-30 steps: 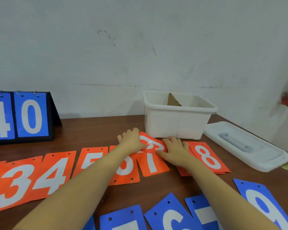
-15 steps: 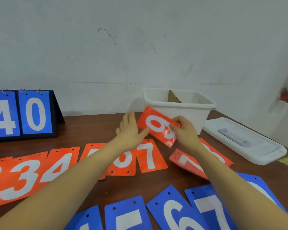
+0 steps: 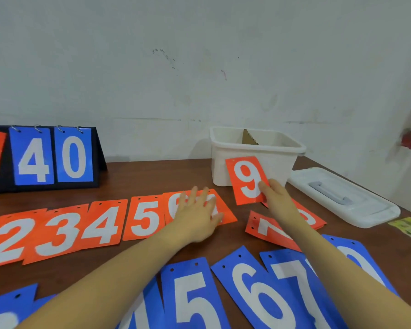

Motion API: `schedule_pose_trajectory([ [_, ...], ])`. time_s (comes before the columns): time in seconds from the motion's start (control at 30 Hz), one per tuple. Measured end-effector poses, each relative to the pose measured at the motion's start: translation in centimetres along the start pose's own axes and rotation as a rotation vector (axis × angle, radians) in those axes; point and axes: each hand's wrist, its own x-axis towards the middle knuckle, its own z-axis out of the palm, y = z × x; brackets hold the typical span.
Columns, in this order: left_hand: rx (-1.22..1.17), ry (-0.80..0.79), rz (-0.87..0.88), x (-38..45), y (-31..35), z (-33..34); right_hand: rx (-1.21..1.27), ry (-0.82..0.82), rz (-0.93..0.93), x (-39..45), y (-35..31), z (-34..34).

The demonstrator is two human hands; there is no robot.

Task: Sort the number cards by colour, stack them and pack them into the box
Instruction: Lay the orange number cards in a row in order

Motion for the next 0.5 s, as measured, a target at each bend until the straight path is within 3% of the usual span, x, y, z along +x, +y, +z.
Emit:
schedule_pose_trajectory([
  [0.1, -0.011, -0.118, 0.109, 0.1, 1.7, -0.3, 0.002, -0.011, 0.012, -0.1, 0.1, -2.6],
  [0.2, -0.047, -0.090, 0.090, 0.5, 2.1, -0.7, -0.199, -0.184, 0.062, -0.7, 1.6, -3.8],
  [0.27, -0.041, -0.034, 0.077, 0.4, 2.3, -0.6, -0.231, -0.215, 0.117, -0.8, 2.6, -3.5],
  [0.5, -0.128, 0.041, 0.136, 1.0, 4.3, -0.5, -0.131, -0.079, 0.201, 1.4, 2.8, -1.0],
])
